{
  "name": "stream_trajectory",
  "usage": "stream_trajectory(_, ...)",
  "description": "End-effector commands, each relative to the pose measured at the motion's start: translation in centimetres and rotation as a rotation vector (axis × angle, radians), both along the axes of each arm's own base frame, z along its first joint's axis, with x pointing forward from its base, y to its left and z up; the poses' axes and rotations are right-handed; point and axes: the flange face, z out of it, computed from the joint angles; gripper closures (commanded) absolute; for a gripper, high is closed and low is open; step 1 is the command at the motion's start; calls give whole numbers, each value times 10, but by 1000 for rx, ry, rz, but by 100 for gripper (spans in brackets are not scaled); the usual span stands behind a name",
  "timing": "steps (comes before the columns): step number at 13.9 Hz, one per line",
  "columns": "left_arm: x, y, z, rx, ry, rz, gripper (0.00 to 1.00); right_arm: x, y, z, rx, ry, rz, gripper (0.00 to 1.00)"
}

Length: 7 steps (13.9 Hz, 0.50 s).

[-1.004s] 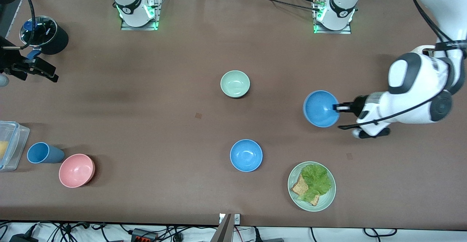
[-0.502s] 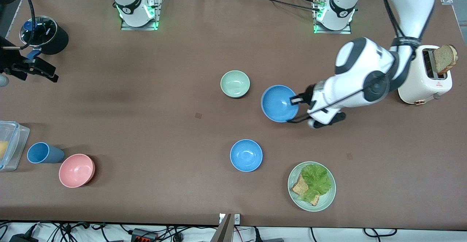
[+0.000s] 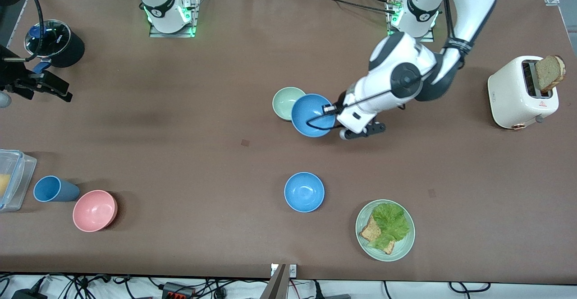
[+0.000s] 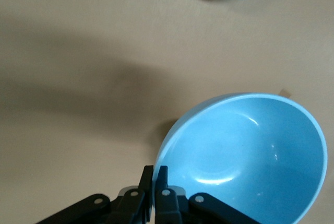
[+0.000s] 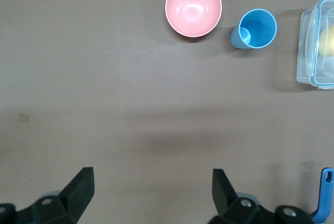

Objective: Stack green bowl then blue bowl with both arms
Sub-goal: 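Lift the blue bowl with the left gripper toward the green bowl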

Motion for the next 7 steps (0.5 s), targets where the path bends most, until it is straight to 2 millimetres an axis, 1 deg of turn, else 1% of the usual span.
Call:
stream_trajectory(1, -31, -3, 1, 45, -22, 23, 100, 0, -1, 1, -13, 1, 4, 0)
stream_trajectory(2, -43, -15, -6, 36, -34, 53, 100, 0, -1, 1, -13, 2, 4, 0)
stream_trajectory(3, -50, -18, -13, 35, -39, 64, 100, 0, -1, 1, -13, 1, 4, 0)
stream_trajectory(5, -53, -22, -20, 27, -42, 90, 100, 1, -1, 0, -13, 1, 4, 0)
stream_trajectory(7, -76, -46, -31, 28, -36, 123, 100, 2, -1, -3, -13, 5, 4, 0)
